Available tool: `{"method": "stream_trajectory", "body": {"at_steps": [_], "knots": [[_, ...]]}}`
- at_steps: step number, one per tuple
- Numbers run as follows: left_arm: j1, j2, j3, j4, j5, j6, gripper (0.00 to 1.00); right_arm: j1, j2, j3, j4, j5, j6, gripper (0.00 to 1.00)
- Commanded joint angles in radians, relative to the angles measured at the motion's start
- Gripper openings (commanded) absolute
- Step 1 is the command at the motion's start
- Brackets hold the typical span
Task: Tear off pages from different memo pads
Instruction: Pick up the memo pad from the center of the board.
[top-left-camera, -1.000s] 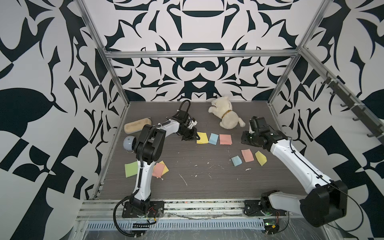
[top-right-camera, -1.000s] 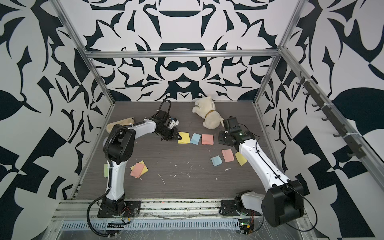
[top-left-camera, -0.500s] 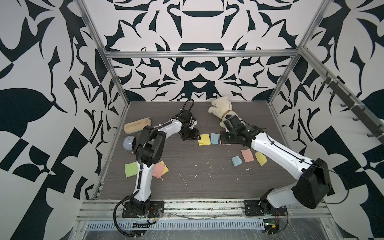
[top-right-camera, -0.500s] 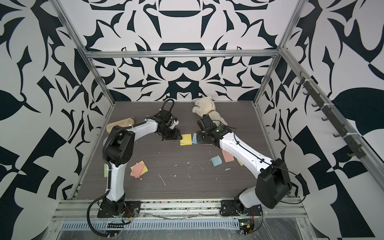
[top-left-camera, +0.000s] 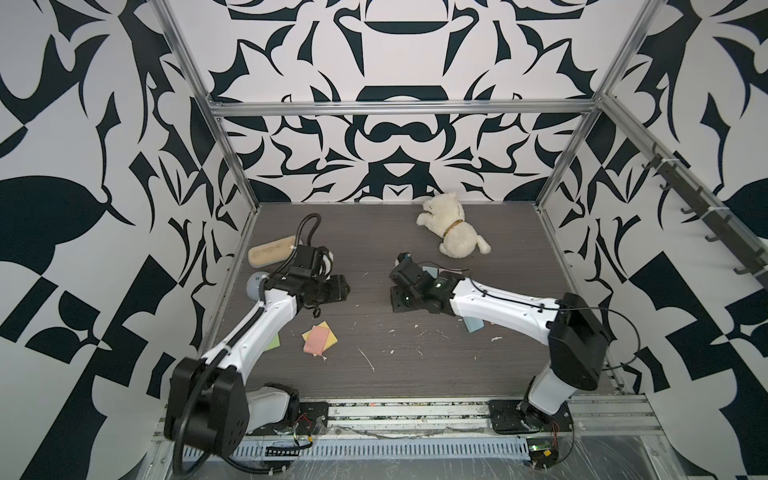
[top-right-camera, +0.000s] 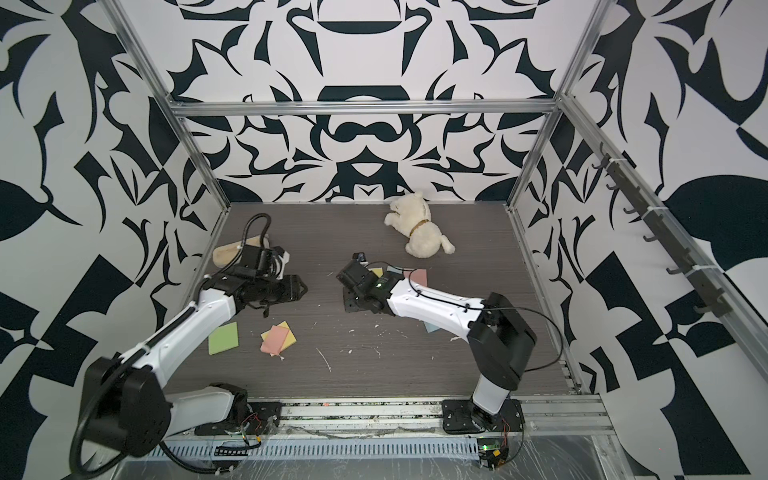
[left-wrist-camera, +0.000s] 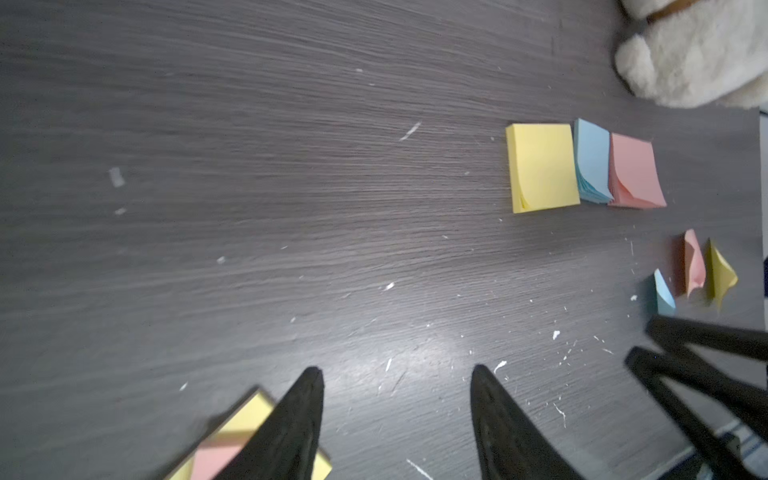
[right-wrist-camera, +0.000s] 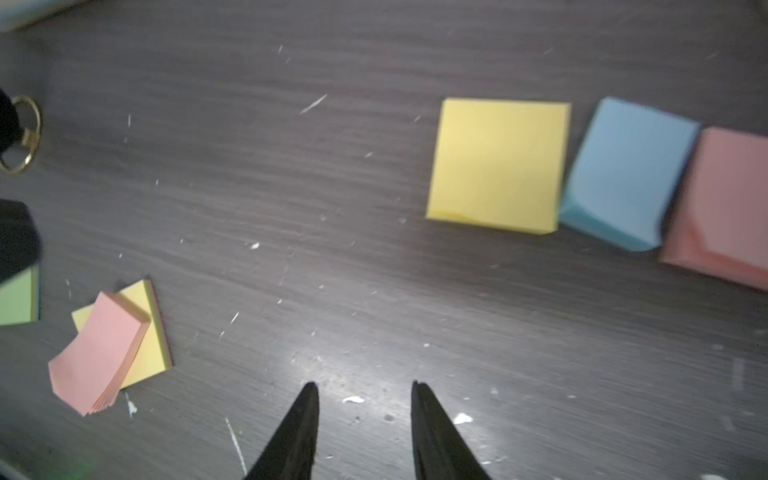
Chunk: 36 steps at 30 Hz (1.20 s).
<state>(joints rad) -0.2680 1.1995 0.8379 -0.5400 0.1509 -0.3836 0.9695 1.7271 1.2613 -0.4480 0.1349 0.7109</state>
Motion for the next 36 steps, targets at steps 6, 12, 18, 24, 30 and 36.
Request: {"method": "stream_trajectory", "body": {"at_steps": [6,12,18,24,30,36], "knots": [[0.035,-0.192,-0.189,-0.095,-0.014,-0.313,0.62,0.183,0.206,0.194,0.047,-0.110,0.056,0.40],[0.035,-0.321,-0.302,-0.110,-0.206,-0.482,0.62,0.211,0.260,0.186,0.165,-0.135,0.131,0.39],[0.035,-0.244,-0.264,-0.117,-0.349,-0.429,0.62,0.211,0.263,0.185,0.184,-0.144,0.141,0.39],[0.035,-0.127,-0.271,-0.085,-0.324,-0.482,0.62,0.209,0.271,0.234,0.139,-0.140,0.105,0.39],[0.033,-0.158,-0.333,-0.039,-0.214,-0.556,0.59,0.208,0.296,0.275,0.135,-0.146,0.102,0.40],[0.027,-0.154,-0.418,0.035,-0.063,-0.617,0.58,0.200,0.281,0.254,0.136,-0.135,0.110,0.41]]}}
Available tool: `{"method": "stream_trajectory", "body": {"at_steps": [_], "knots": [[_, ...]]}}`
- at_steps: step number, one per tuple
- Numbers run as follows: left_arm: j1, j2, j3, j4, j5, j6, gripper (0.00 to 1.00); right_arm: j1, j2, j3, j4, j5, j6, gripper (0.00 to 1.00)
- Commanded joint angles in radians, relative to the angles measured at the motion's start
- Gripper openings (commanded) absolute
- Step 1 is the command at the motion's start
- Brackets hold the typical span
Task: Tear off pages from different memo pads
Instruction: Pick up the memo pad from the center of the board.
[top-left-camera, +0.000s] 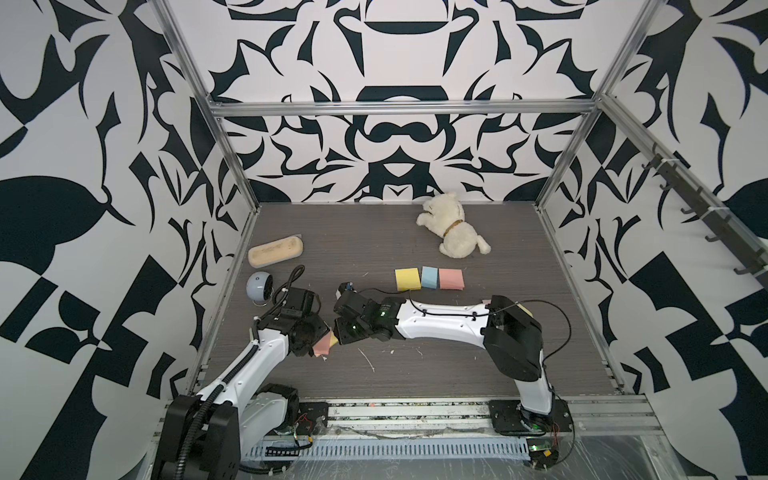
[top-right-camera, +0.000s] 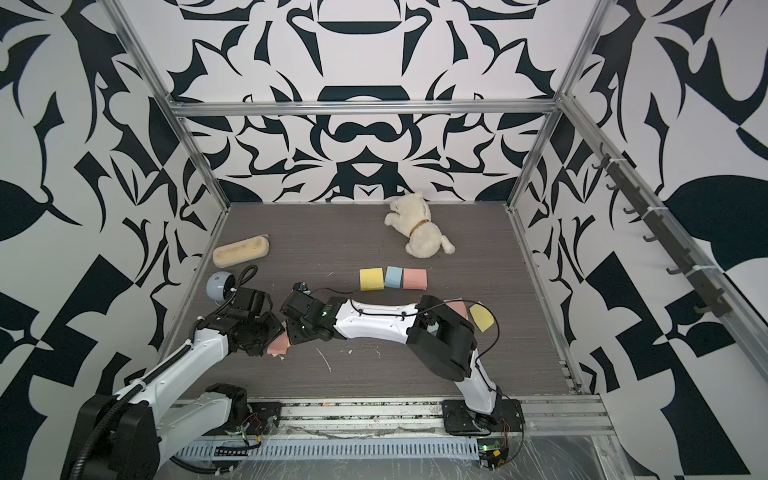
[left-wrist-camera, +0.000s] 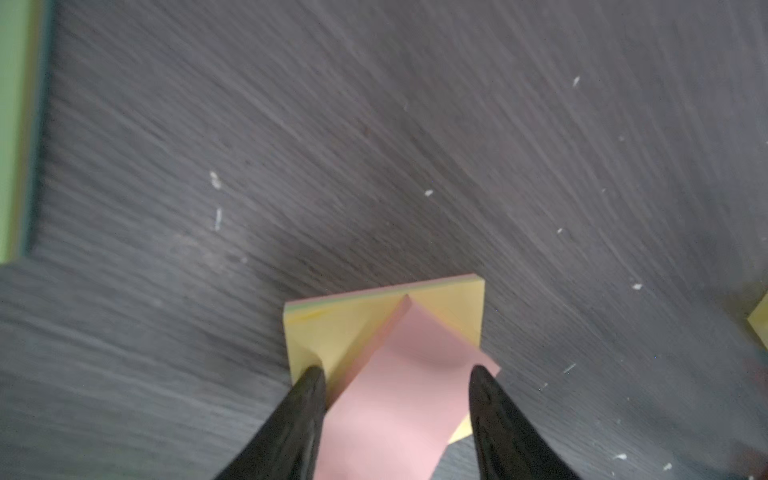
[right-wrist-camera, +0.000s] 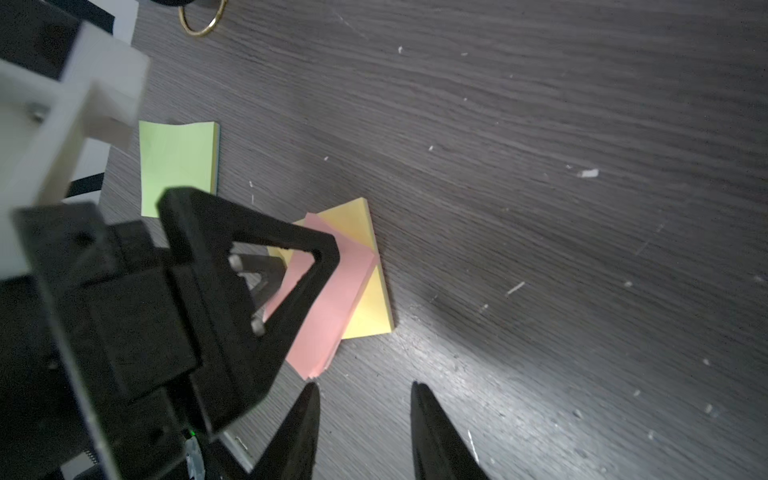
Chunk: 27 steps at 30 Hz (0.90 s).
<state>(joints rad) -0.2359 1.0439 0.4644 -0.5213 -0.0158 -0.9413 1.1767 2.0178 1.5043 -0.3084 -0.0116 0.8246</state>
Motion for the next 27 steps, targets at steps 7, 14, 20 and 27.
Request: {"method": "stream_trajectory", "body": {"at_steps": [7,14,20,27], "knots": [[-0.124,-0.018,0.030,0.075,0.157,-0.133,0.56,-0.008,-0.034,-0.012,-0.079,-0.001,-0.014,0.41],[-0.127,-0.034,0.008,0.057,0.170,-0.099,0.52,-0.041,-0.109,-0.144,-0.040,-0.049,0.040,0.47],[-0.125,-0.044,-0.023,0.033,0.131,-0.063,0.40,-0.097,-0.088,-0.189,0.106,-0.161,0.111,0.50],[-0.126,-0.044,-0.096,0.078,0.113,-0.075,0.24,-0.122,-0.026,-0.206,0.181,-0.222,0.152,0.51]]}}
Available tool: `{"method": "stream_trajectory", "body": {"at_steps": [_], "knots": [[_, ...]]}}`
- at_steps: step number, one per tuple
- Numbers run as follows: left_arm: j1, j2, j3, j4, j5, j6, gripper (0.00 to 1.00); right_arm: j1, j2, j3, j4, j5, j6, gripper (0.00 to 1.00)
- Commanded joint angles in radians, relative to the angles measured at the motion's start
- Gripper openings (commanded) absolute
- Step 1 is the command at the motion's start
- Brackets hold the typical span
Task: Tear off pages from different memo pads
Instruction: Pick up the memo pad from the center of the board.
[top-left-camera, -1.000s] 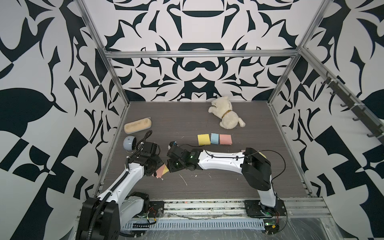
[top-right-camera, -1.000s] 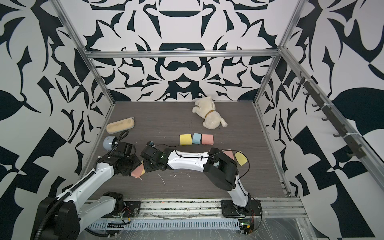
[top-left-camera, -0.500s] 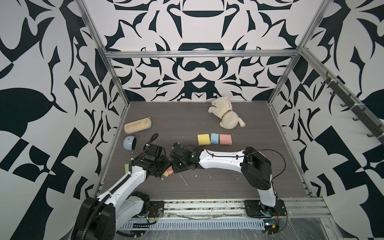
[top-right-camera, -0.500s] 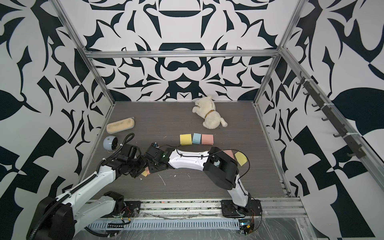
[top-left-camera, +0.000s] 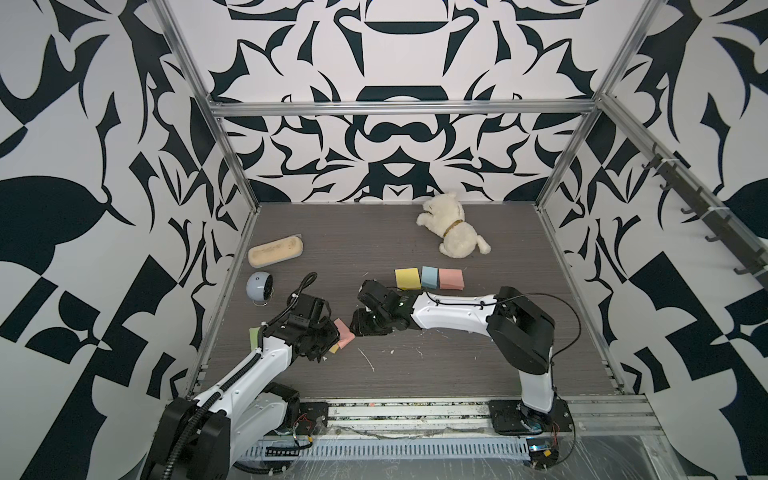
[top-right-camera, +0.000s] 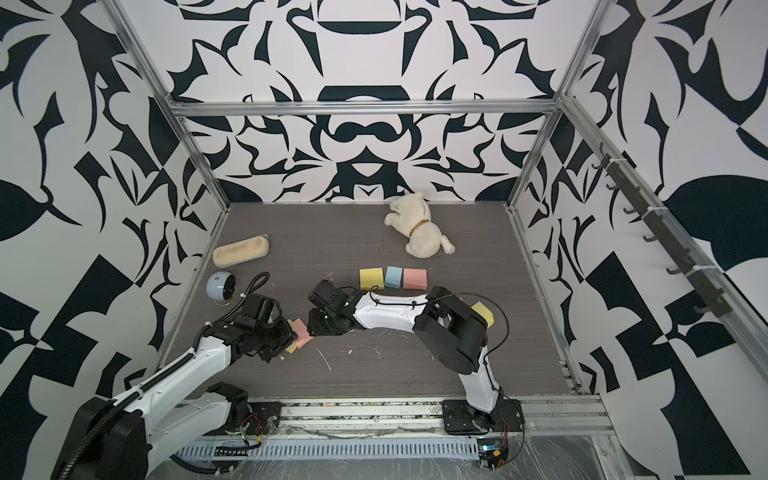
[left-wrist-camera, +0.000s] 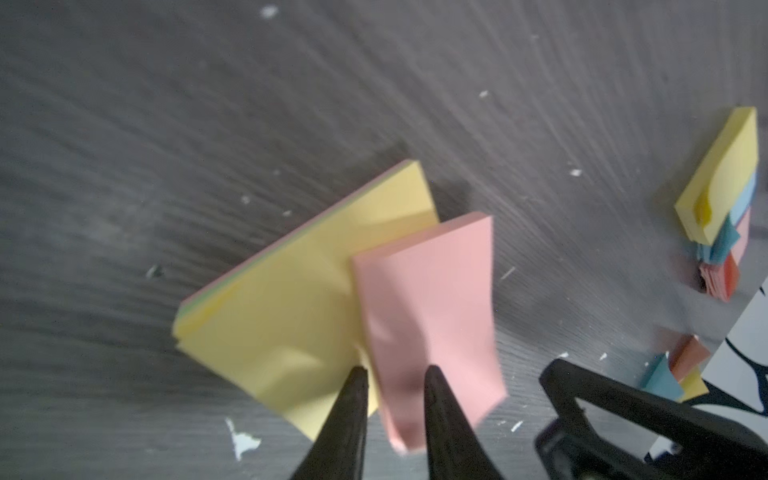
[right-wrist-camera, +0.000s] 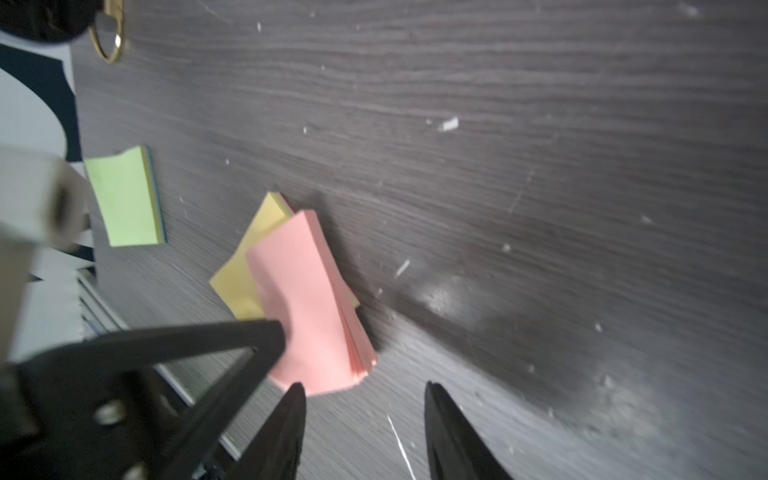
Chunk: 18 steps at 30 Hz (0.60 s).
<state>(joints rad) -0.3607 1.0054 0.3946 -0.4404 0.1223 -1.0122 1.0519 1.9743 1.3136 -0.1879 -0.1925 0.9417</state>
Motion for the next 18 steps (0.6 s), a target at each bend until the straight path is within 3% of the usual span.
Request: {"method": "stream_trajectory", "body": {"at_steps": [1,8,18], "knots": [[-0.001,-0.003,-0.034,0.002,-0.027,-0.008,0.22,0.002,0.025,-0.016,0.075,-0.044,0.041,0.51],[0.000,0.002,-0.053,0.033,-0.018,-0.019,0.17,0.011,0.089,-0.015,0.125,-0.103,0.071,0.41],[-0.001,-0.008,-0.041,0.040,0.018,-0.008,0.12,0.011,0.049,-0.047,0.202,-0.091,0.100,0.14]]}}
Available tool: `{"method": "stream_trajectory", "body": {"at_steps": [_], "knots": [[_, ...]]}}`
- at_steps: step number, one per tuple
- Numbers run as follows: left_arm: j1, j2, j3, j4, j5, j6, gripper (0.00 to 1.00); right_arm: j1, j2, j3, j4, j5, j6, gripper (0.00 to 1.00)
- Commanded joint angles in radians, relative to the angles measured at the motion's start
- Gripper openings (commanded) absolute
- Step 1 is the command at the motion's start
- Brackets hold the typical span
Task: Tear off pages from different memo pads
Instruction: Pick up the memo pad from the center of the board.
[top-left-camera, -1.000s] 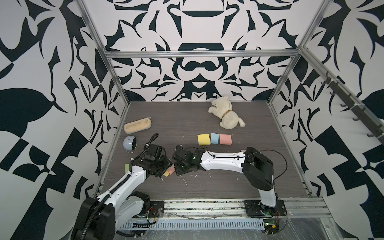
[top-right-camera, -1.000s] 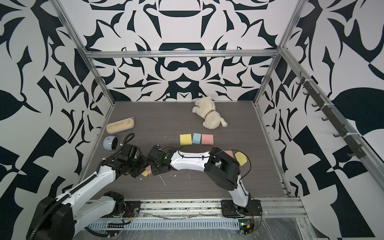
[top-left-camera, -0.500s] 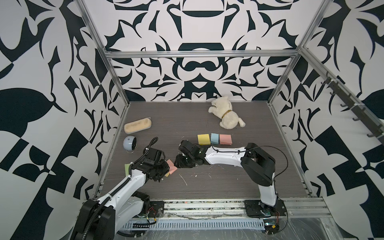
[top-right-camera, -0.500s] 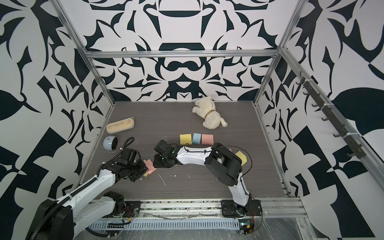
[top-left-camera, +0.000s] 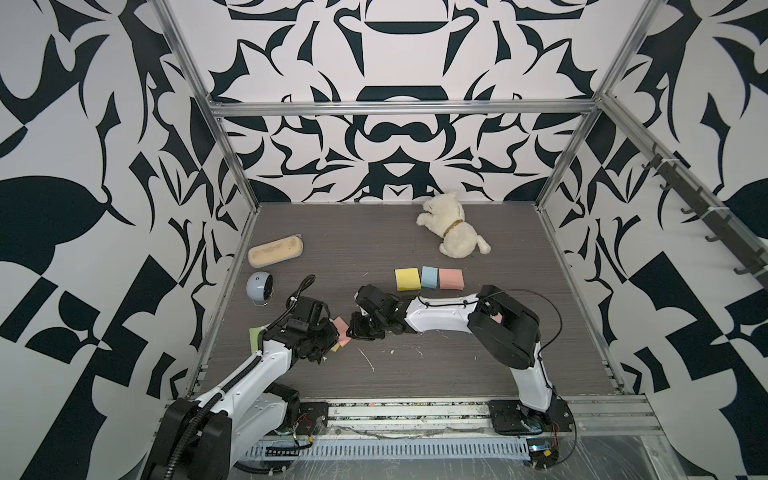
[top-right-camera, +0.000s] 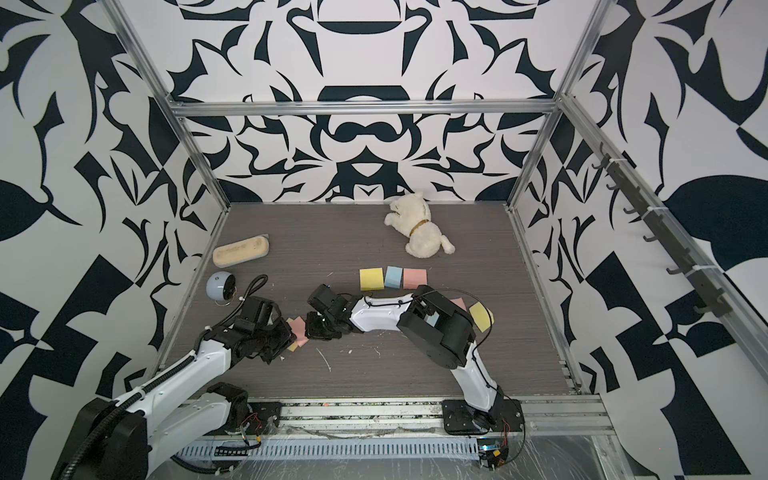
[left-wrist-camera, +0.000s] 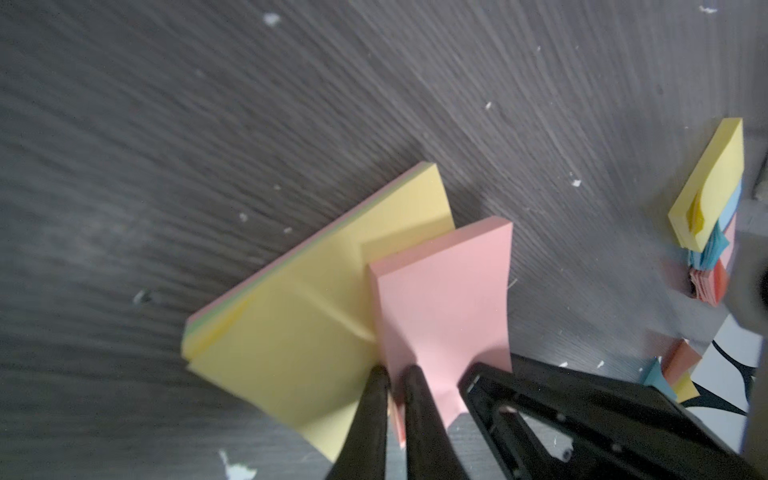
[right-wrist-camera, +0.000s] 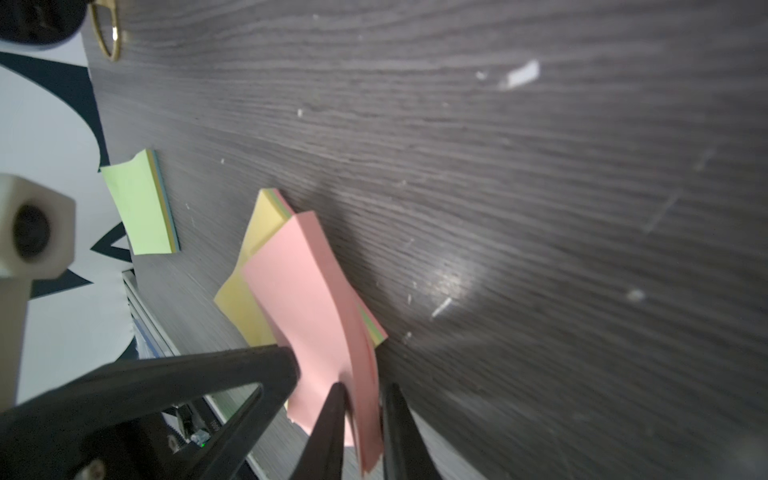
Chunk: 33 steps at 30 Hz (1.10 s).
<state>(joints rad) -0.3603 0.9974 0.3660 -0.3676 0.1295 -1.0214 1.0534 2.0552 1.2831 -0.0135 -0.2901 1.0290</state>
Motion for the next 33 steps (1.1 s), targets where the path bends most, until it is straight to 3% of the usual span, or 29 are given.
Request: {"method": "stream_trajectory", "body": {"at_steps": [1,6,11,14,17,19,21,25,33], "knots": [[-0.002,-0.013,-0.001,-0.046,0.016,0.004,0.12,0.008,-0.044,-0.029,0.041,0.011,0.016,0.11],[0.054,-0.099,0.100,-0.153,0.049,0.070,0.18,0.000,-0.124,-0.106,0.154,0.010,0.057,0.02],[0.194,-0.169,0.225,-0.178,0.225,0.232,0.37,-0.023,-0.268,-0.222,0.176,0.031,0.082,0.00],[0.222,-0.162,0.213,-0.032,0.342,0.249,0.49,-0.050,-0.365,-0.289,0.163,0.030,0.092,0.00],[0.222,-0.074,0.185,0.169,0.475,0.196,0.53,-0.075,-0.444,-0.324,0.129,0.030,0.093,0.00],[0.196,-0.025,0.182,0.287,0.540,0.154,0.55,-0.094,-0.482,-0.338,0.120,0.029,0.106,0.00],[0.146,-0.001,0.194,0.340,0.531,0.160,0.58,-0.111,-0.512,-0.352,0.137,0.025,0.134,0.00],[0.080,0.047,0.198,0.432,0.515,0.150,0.58,-0.144,-0.526,-0.363,0.207,0.001,0.197,0.00],[0.080,0.191,0.220,0.509,0.563,0.110,0.48,-0.173,-0.511,-0.337,0.252,-0.053,0.253,0.00]]}}
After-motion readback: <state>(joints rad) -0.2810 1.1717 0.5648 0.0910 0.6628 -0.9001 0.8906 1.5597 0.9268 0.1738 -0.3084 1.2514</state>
